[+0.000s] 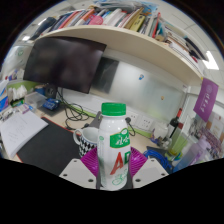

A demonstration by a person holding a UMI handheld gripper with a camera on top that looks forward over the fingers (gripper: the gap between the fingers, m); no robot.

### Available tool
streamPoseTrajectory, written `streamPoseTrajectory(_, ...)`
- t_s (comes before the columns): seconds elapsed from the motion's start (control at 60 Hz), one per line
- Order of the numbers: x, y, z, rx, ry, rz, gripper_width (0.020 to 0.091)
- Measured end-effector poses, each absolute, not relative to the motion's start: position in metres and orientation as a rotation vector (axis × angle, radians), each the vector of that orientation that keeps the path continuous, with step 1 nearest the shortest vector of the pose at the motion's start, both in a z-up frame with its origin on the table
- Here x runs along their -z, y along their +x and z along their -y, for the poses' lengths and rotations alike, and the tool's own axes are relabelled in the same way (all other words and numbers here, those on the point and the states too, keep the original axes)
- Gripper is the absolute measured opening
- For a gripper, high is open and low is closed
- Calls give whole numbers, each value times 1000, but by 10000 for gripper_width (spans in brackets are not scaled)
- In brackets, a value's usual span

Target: Pour water

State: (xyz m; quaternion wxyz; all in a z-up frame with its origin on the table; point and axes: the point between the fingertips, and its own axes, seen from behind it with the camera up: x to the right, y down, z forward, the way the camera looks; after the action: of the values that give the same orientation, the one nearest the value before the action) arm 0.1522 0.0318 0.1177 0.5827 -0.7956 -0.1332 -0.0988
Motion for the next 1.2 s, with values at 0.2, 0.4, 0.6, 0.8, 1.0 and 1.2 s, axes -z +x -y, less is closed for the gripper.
streamPoseTrajectory(0.2,-130,194,-77,645,-1829,803,360)
streamPoseTrajectory(0.4,-134,204,-121,1032,-1576,1357,358)
streamPoseTrajectory(0.6,-140,208,-145,1243,-1430,1596,362)
streamPoseTrajectory(0.8,-137,195,-160,1352,-1254,1783,361)
streamPoseTrajectory(1.0,-129,196,-159,1367,-1242,1833,361)
streamPoseTrajectory(1.2,-150,179,-145,1093,-1434,1584,361)
